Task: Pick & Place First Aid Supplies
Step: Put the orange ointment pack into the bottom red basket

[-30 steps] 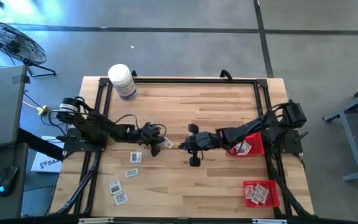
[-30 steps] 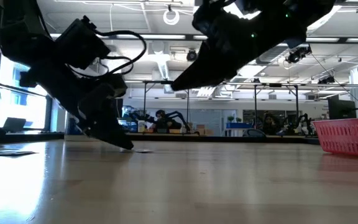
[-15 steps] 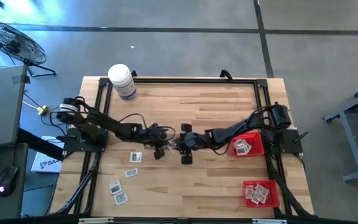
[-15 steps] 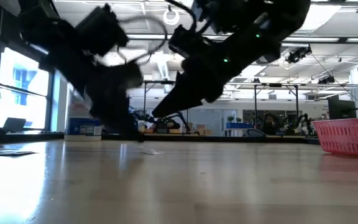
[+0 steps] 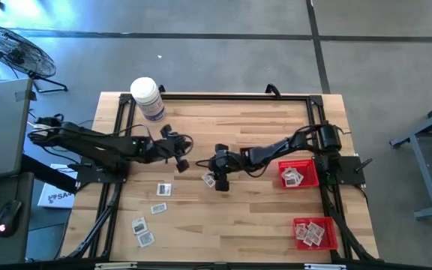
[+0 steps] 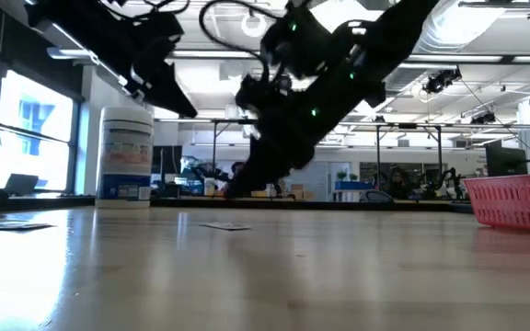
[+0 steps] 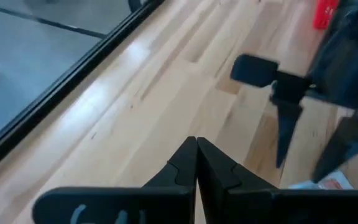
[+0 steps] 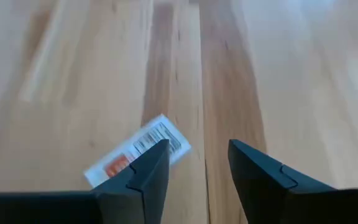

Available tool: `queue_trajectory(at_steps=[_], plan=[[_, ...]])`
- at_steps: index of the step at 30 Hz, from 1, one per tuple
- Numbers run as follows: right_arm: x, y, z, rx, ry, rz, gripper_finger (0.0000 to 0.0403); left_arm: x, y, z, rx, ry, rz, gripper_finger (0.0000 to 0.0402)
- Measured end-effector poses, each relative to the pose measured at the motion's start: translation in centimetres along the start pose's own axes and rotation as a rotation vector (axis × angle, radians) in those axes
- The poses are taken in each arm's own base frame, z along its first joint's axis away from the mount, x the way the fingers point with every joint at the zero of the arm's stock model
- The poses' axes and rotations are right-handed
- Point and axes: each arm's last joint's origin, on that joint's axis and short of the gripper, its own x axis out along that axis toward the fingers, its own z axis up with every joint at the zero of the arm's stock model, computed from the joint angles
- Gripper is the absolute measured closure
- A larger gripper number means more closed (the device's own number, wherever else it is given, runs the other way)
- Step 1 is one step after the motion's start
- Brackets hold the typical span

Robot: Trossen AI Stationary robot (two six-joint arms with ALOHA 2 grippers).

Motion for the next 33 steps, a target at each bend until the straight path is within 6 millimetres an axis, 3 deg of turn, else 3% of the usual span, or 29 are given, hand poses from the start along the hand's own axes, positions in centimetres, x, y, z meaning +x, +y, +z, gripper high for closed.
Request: queue_trajectory(at_steps=[7, 14, 22, 27, 33], plan=[[2.5, 0.2, -0.1, -0.060, 0.052, 0.058, 0.0257, 0.2, 0.3, -1.6, 0.018, 0.038, 0.008, 0.0401], [2.4, 0.0, 0.9, -0.083, 0.099, 0.022, 0.0262, 0.2, 0.3, -1.9, 0.031, 0.058, 0.010, 0.0401], [2.0, 0.1, 3.4, -0.083, 0.048, 0.046, 0.0263, 0.2, 0.3, -2.0, 0.043, 0.061, 0.018, 0.0401], [2.4, 0.2, 2.9, -0.080, 0.060, 0.053, 0.0263, 0.2, 0.4, -2.0, 0.047, 0.064, 0.024, 0.0401], [4.5, 0.3, 1.2, -0.035, 0.094, 0.055, 0.0263, 0.2, 0.4, -2.1, 0.050, 0.068, 0.028, 0.0401]])
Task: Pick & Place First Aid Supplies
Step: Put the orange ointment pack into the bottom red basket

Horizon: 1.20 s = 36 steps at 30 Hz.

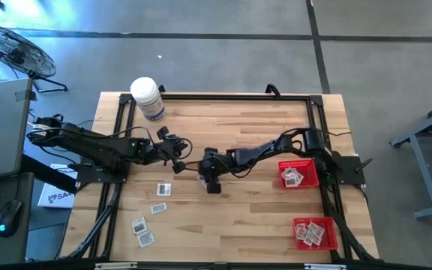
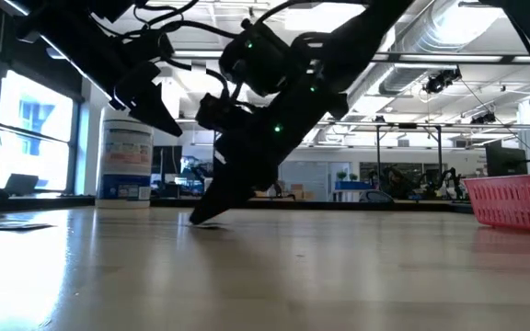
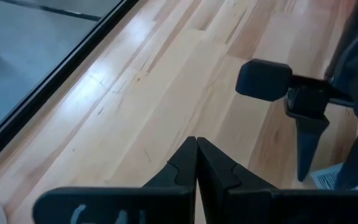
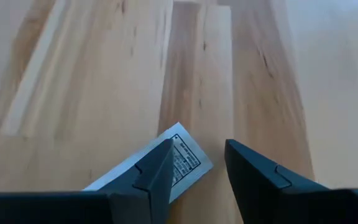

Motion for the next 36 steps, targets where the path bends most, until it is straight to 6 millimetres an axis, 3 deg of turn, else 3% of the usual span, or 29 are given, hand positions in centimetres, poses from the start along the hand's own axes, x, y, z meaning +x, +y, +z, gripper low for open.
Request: queue_trajectory(at_steps=[7, 21, 25, 36], plan=[[0.4, -0.1, -0.9, -0.012, 0.065, -0.032, 0.0273, 0.0, 0.0, -0.1, 0.004, 0.005, 0.001, 0.0401], [0.4, -0.6, -1.5, -0.018, 0.124, -0.069, 0.0395, 0.0, 0.0, -0.1, 0.003, 0.005, 0.001, 0.0401], [0.2, -0.7, -1.3, -0.007, 0.116, -0.082, 0.0398, 0.0, 0.0, -0.1, 0.004, 0.007, 0.001, 0.0401], [-4.3, -0.7, 1.8, -0.006, 0.030, -0.117, 0.0402, 0.0, 0.1, -0.2, 0.013, 0.021, 0.005, 0.0401]])
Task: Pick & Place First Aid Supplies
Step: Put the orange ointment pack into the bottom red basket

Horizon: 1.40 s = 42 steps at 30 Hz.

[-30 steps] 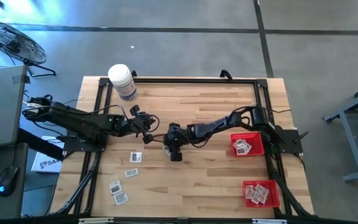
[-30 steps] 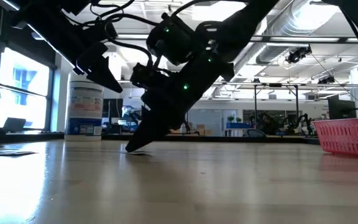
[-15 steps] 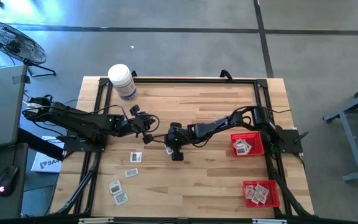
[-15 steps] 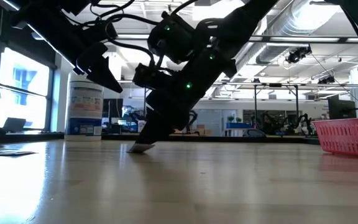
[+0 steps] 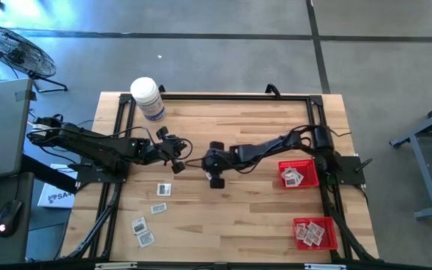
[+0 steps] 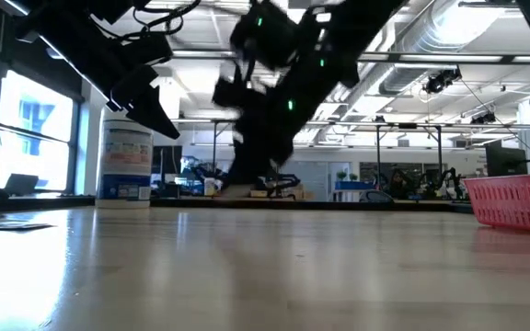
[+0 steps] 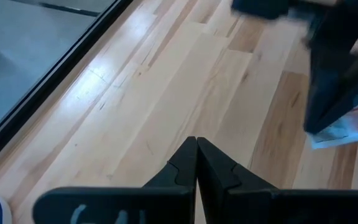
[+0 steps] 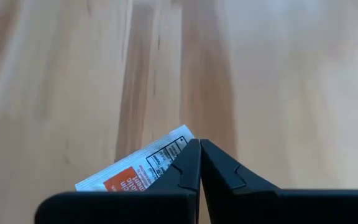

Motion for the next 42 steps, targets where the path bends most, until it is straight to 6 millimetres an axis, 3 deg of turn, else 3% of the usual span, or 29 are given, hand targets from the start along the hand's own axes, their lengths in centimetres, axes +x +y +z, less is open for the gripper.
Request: queue_trajectory(at_steps=[9, 13, 16, 23, 28, 36, 42], plan=[[-4.2, 1.7, 1.7, 0.040, -0.015, 0.064, 0.0402, 0.0, 0.0, 0.0, 0.003, 0.005, 0.002, 0.0401], [-6.4, 3.8, 1.1, 0.042, 0.089, 0.071, 0.0402, 0.0, 0.0, 0.0, 0.003, 0.005, 0.002, 0.0401], [-9.2, 5.4, 0.5, 0.075, 0.190, 0.095, 0.0402, 0.0, 0.0, 0.0, 0.003, 0.005, 0.002, 0.0401], [-16.5, 9.4, -2.6, 0.337, 0.538, 0.084, 0.0402, 0.0, 0.0, 0.0, -0.001, -0.002, 0.000, 0.0401], [-20.6, 13.4, -5.7, 0.488, 0.708, -0.084, 0.0402, 0.0, -0.1, 0.4, -0.023, -0.036, -0.005, 0.0401], [-25.3, 19.1, -9.9, 0.614, 0.737, -0.244, 0.0402, 0.0, -0.3, 1.0, -0.040, -0.088, -0.038, 0.0401], [-27.7, 21.8, -12.5, 0.697, 0.605, -0.311, 0.0402, 0.0, -0.3, 1.0, -0.042, -0.090, -0.041, 0.0401]])
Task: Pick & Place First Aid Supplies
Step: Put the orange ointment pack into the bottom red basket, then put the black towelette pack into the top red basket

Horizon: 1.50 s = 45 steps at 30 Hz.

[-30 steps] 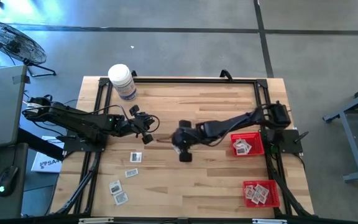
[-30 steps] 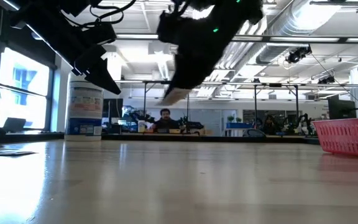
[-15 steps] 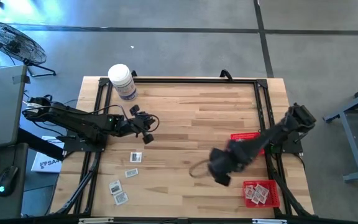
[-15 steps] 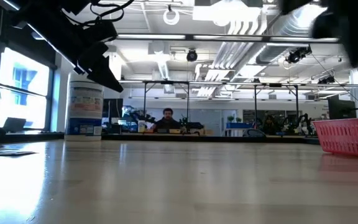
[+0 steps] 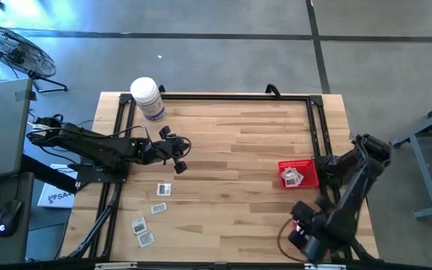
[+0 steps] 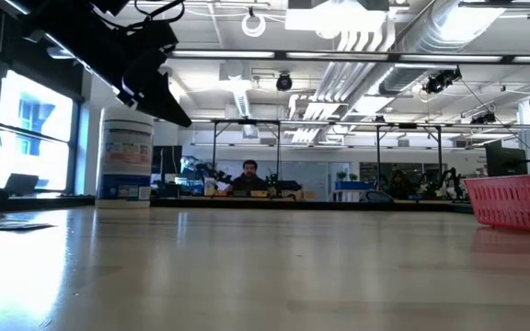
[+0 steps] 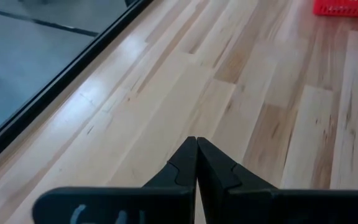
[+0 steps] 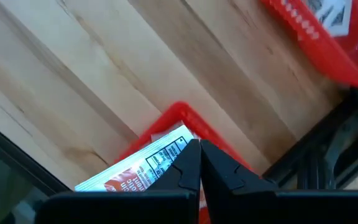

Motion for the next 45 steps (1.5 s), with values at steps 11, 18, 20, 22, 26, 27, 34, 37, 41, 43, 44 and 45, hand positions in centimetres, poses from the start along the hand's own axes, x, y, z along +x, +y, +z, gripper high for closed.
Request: queue_trajectory(at_steps=[11, 18, 20, 22, 26, 27, 34, 37, 41, 43, 44, 45], plan=[[3.0, 0.8, -3.5, -0.044, 0.020, -0.192, 0.0400, 0.0, 0.0, 0.1, -0.006, -0.008, -0.008, 0.0401], [6.0, 0.7, -3.4, 0.000, 0.055, -0.216, 0.0386, 0.0, 0.0, 0.1, -0.006, -0.008, -0.008, 0.0401], [7.7, 0.6, -3.7, 0.021, 0.098, -0.186, 0.0384, 0.0, 0.0, 0.1, -0.005, -0.007, -0.008, 0.0401], [9.2, 0.2, -3.9, 0.051, 0.148, -0.189, 0.0381, 0.0, 0.0, 0.1, -0.005, -0.007, -0.008, 0.0401], [9.8, -0.3, -3.4, 0.148, 0.296, -0.268, 0.0376, 0.0, 0.0, 0.1, -0.005, -0.007, -0.008, 0.0401], [9.6, -0.2, -3.2, 0.139, 0.320, -0.282, 0.0374, 0.0, 0.0, 0.1, -0.005, -0.007, -0.008, 0.0401], [5.6, 1.3, -1.1, -0.025, 0.274, -0.226, 0.0372, 0.0, 0.0, 0.1, -0.007, -0.009, -0.008, 0.0401], [3.2, 1.6, 0.0, -0.026, 0.228, -0.150, 0.0376, 0.0, 0.0, 0.1, -0.008, -0.012, -0.008, 0.0401], [0.9, 1.7, 2.1, 0.007, 0.031, -0.030, 0.0384, 0.0, 0.0, 0.1, -0.008, -0.012, -0.008, 0.0401], [0.2, 1.9, 3.6, -0.004, -0.138, 0.029, 0.0389, 0.0, 0.0, 0.1, -0.008, -0.012, -0.008, 0.0401], [0.0, 2.0, 4.3, -0.031, -0.225, 0.050, 0.0391, 0.0, 0.0, 0.1, -0.008, -0.012, -0.008, 0.0401], [0.0, 2.2, 5.1, -0.072, -0.313, 0.065, 0.0393, 0.0, 0.0, 0.1, -0.007, -0.012, -0.004, 0.0401]])
